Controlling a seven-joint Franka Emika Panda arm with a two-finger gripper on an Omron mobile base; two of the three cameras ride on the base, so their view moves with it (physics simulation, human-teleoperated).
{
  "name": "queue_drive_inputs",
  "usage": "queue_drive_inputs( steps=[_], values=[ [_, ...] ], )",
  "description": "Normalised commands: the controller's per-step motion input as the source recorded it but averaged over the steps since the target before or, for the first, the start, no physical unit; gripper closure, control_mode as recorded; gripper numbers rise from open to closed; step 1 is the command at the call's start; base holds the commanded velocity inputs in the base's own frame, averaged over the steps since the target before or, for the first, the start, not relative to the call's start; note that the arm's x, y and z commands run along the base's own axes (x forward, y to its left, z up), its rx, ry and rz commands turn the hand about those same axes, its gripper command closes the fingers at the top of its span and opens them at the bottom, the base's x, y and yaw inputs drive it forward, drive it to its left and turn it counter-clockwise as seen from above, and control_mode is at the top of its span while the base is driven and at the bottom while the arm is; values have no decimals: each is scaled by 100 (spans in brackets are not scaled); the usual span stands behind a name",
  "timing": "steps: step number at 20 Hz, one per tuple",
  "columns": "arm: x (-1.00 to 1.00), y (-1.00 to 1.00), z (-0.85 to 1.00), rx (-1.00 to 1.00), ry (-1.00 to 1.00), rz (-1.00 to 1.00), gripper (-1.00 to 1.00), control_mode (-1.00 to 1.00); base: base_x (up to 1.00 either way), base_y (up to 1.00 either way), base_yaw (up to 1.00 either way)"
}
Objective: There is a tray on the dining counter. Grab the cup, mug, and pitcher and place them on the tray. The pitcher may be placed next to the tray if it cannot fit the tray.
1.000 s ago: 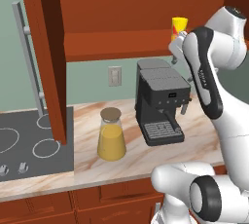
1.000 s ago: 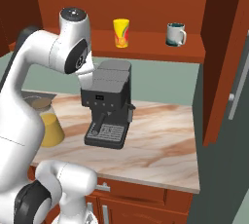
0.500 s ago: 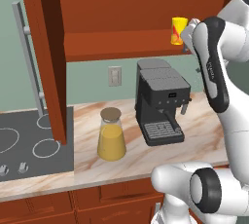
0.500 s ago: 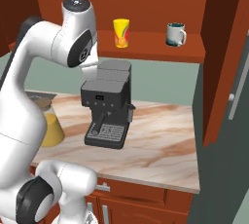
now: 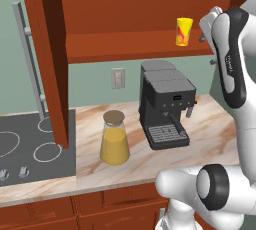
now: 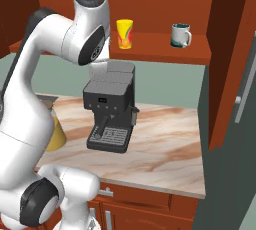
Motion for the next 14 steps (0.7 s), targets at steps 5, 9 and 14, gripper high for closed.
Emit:
queue_drive_inputs(
  steps=[5, 9, 14],
  values=[
    [6, -16, 5, 7, -13, -5, -100, -100, 0, 0, 0],
    [10, -24, 14, 9, -11, -5, -100, -100, 0, 0, 0],
    [8, -19, 24, 6, -6, -2, -100, -100, 0, 0, 0]
  ],
)
